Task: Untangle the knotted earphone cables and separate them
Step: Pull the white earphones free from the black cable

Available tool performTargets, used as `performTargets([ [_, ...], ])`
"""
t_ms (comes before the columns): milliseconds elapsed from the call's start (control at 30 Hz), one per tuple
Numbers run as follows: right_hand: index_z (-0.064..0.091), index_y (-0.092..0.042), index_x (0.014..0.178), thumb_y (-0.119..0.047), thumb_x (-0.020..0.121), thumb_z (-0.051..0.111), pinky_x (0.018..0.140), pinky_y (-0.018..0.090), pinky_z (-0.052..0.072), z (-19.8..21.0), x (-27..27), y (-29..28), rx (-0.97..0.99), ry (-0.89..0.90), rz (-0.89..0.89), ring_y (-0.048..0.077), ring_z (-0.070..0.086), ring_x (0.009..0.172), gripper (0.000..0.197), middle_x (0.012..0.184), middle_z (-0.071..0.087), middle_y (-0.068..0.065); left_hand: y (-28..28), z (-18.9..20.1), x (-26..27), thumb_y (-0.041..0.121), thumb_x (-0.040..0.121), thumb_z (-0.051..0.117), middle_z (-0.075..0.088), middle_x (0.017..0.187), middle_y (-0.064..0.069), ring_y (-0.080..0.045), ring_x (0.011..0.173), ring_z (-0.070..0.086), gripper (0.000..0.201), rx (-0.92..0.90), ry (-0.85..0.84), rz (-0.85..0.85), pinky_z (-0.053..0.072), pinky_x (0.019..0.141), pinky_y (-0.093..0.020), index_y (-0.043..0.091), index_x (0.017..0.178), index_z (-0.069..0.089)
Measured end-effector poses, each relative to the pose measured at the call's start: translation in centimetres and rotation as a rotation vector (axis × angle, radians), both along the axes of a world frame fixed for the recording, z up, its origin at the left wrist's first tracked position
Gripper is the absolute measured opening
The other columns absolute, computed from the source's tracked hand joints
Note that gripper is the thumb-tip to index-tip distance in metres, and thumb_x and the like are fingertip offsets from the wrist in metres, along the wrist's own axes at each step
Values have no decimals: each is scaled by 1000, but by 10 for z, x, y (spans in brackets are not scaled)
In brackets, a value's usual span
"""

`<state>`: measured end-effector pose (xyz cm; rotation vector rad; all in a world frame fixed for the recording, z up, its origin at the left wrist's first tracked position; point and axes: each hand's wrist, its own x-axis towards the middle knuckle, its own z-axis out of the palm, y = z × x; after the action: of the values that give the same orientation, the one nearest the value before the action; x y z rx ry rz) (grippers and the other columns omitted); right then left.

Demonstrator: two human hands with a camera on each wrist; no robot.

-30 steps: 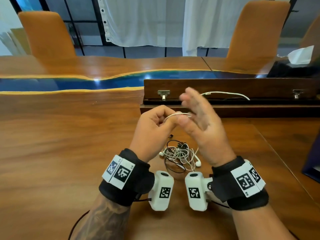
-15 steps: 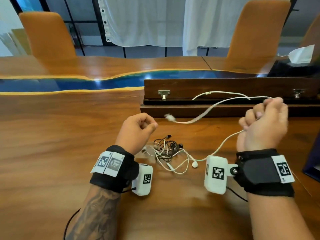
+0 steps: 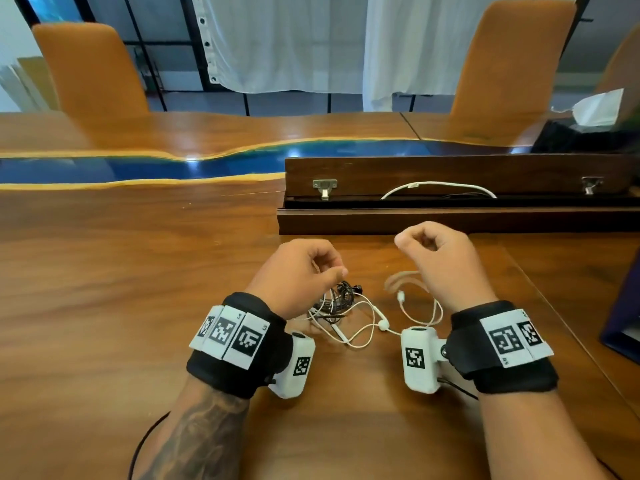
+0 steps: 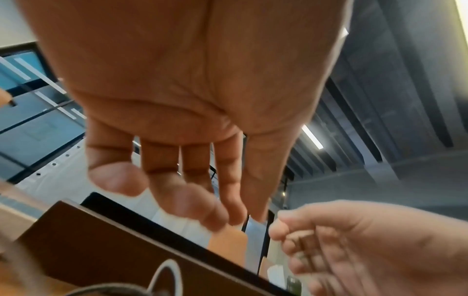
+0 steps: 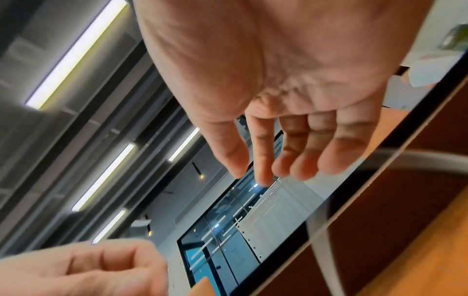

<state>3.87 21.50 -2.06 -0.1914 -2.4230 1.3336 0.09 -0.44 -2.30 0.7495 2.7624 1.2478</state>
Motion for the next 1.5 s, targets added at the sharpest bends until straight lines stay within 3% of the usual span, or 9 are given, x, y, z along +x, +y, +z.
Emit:
performTargets([
  [133, 67, -29, 85, -38, 94, 64, 79, 26, 45, -1, 1, -16, 258, -83, 146, 3, 55, 94, 13, 100, 60, -10, 7, -5, 2, 35, 96, 64, 68, 85, 6, -13, 82, 64, 13, -141, -59, -9, 57, 77, -37, 27, 87, 69],
  [267, 74, -28, 74, -48, 97, 58, 82, 36, 54, -3, 8, -40, 296, -350, 488, 11, 64, 85, 35, 89, 71, -5, 6, -8, -3, 28, 99, 60, 68, 78, 8, -8, 72, 61, 15, -67, -74, 40, 55, 71, -32, 29, 87, 68],
  [400, 78, -23, 71, -53, 97, 56, 79, 42, 55, -7, 8, -50, 357, -502, 531, 21, 68, 80, 45, 79, 75, 3, 5, -11, -5, 28, 99, 60, 69, 75, 8, -6, 65, 59, 18, 9, -76, 61, 54, 68, -31, 29, 83, 67],
  [533, 78, -21, 72, -52, 98, 56, 63, 31, 45, -6, 8, -49, 462, -550, 496, 12, 54, 60, 46, 64, 65, -4, 6, -14, -7, 29, 99, 60, 70, 75, 6, -8, 65, 60, 18, 45, -80, 61, 58, 73, -37, 27, 83, 68],
  [733, 64, -25, 85, -36, 95, 64, 67, 27, 52, -4, 6, -37, 302, -260, 384, 8, 63, 77, 15, 85, 66, -7, 6, -12, -4, 38, 99, 59, 70, 85, 7, -9, 80, 63, 21, 128, -90, 6, 55, 81, -37, 24, 90, 71],
  [867, 66, -19, 97, -7, 99, 59, 63, 21, 51, 2, 3, -28, -60, -18, 367, 10, 59, 66, 14, 90, 72, -3, 10, -10, 1, 34, 94, 68, 71, 103, 11, -3, 97, 64, 22, 132, -124, -105, 52, 87, -28, 27, 114, 69],
  [1033, 63, -10, 99, 3, 100, 53, 53, 19, 45, 12, 4, -24, -393, 221, 216, 11, 48, 53, 17, 95, 76, 7, 8, -9, -2, 17, 93, 71, 71, 91, 2, -17, 80, 66, 13, 160, -68, -35, 56, 78, -33, 21, 105, 73],
  [1267, 70, -20, 100, -3, 98, 55, 49, 19, 43, 4, -1, -10, -270, 236, -70, 9, 50, 50, 23, 85, 75, -5, -6, -9, -14, 20, 99, 60, 68, 80, 6, -7, 75, 61, 15, 320, 60, 231, 48, 70, -22, 17, 89, 71],
  [1500, 73, -20, 93, -1, 95, 54, 66, 17, 51, -1, -5, -1, -140, 142, -164, 23, 69, 81, 27, 85, 74, -6, -23, -1, -23, 12, 104, 45, 49, 58, 4, -11, 63, 63, 21, 758, 27, 496, 48, 71, -31, 14, 91, 62],
])
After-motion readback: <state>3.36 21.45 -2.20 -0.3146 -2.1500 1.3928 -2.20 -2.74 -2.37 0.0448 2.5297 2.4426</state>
